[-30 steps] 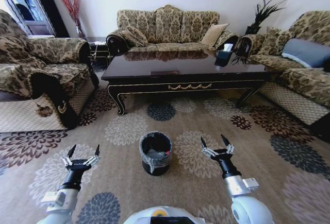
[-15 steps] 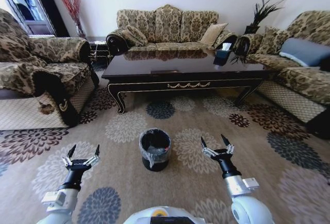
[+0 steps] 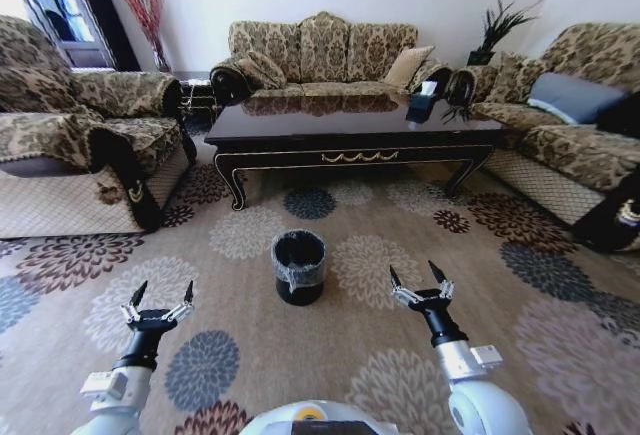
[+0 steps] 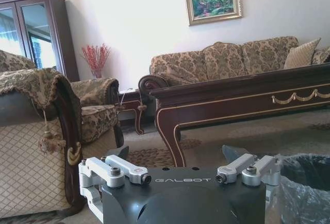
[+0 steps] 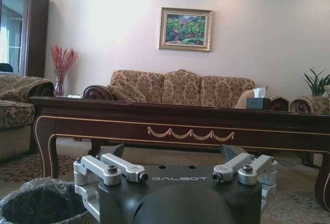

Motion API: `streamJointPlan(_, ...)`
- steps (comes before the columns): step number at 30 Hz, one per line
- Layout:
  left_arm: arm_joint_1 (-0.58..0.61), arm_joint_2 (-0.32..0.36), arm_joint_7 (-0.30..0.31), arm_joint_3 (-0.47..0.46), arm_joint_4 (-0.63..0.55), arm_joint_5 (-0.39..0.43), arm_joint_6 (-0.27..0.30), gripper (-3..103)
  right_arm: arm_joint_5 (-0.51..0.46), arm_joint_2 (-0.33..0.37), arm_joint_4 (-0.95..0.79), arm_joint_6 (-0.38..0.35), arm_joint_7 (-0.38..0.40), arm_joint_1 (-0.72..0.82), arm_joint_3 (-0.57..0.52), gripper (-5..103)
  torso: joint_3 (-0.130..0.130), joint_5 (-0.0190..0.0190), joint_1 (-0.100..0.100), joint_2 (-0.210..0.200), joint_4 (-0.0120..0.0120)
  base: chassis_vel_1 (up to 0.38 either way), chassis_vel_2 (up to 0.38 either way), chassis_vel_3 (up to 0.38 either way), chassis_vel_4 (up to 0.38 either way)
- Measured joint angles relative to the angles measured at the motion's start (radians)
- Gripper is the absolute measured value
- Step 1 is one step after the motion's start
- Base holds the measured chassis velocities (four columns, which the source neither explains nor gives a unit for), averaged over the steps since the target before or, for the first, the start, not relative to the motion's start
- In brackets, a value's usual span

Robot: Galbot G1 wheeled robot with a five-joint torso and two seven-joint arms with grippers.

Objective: Move to the front of the table and pick up the trash from the floor, then place it into the trash bin.

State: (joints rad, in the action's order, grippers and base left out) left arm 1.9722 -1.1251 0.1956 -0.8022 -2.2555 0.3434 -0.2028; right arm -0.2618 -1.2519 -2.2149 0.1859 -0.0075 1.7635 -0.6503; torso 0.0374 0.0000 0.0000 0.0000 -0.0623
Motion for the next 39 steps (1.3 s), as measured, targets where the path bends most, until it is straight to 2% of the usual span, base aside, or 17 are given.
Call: streamJointPlan(39,0.000,0.000,0.000,0.000,0.000,0.000,0.000,100,0.000,0.000,0.000,0.000,0.000,0.000,0.000,100,0.000,0.0002,0.000,0.000,0.0001,0.182,-0.187,-0.186,0.185)
